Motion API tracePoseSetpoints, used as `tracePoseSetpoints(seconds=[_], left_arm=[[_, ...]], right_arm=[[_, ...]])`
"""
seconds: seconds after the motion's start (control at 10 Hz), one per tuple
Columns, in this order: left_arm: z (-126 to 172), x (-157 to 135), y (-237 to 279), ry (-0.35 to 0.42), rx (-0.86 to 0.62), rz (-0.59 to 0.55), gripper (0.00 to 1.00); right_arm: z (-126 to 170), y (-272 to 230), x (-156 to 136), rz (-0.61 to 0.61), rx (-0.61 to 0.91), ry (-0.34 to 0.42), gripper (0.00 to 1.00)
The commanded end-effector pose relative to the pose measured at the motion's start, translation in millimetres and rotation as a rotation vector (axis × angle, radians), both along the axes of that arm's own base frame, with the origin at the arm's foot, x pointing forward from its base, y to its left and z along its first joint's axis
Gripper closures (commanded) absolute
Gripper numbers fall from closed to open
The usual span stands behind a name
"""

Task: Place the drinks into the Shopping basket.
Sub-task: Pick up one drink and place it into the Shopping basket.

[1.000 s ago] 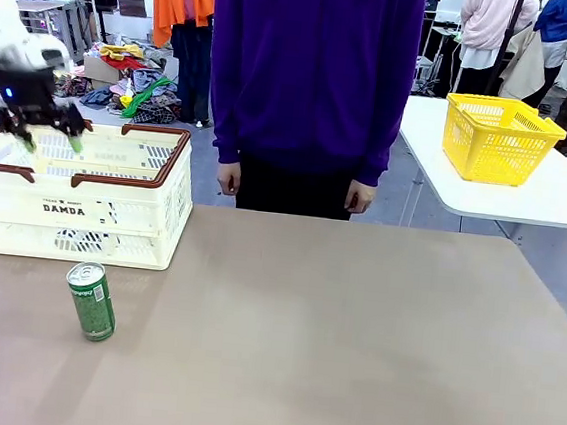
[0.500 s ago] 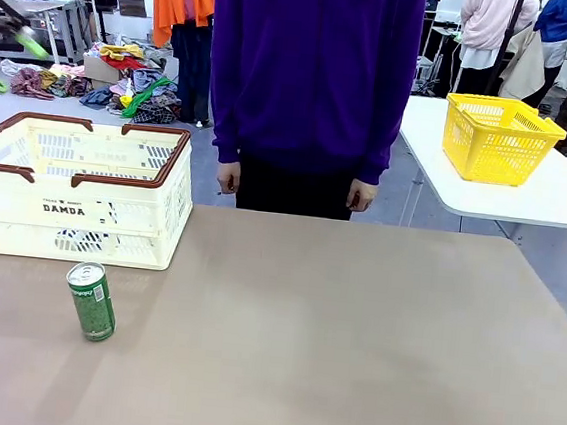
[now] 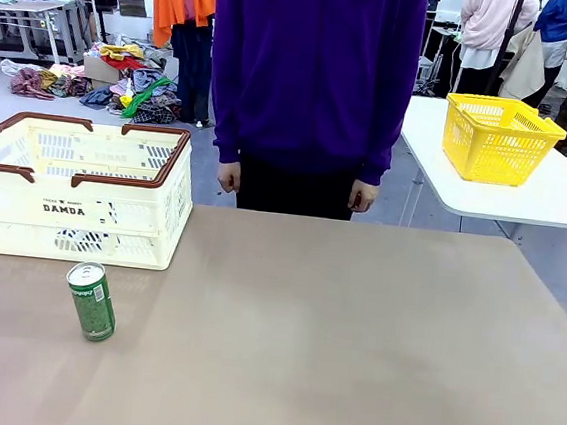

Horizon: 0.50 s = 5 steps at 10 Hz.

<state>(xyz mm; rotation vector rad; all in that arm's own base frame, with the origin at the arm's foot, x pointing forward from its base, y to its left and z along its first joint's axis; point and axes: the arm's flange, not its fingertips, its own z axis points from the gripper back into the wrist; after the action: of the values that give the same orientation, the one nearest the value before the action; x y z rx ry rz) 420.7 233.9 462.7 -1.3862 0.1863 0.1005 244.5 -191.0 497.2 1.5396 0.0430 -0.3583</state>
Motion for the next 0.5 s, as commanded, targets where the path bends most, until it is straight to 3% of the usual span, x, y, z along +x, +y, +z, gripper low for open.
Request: tracePoseSetpoints(seconds=[0.0,0.1,0.4], left_arm=[[-19.5,9.0,4.7,-0.082,0.061,0.047,0.00],[0.0,0.0,0.0,0.000,0.000,0.000,0.00],[0.0,0.0,0.0,0.000,0.000,0.000,0.00]], right_arm=[[3.0,-0.2,-0.9,-0.002,0.002,-0.009,0.00],[3.0,-0.2,-0.9,-0.002,0.002,-0.009,0.00],[3.0,-0.2,-0.9,-0.002,0.002,-0.009,0.00]])
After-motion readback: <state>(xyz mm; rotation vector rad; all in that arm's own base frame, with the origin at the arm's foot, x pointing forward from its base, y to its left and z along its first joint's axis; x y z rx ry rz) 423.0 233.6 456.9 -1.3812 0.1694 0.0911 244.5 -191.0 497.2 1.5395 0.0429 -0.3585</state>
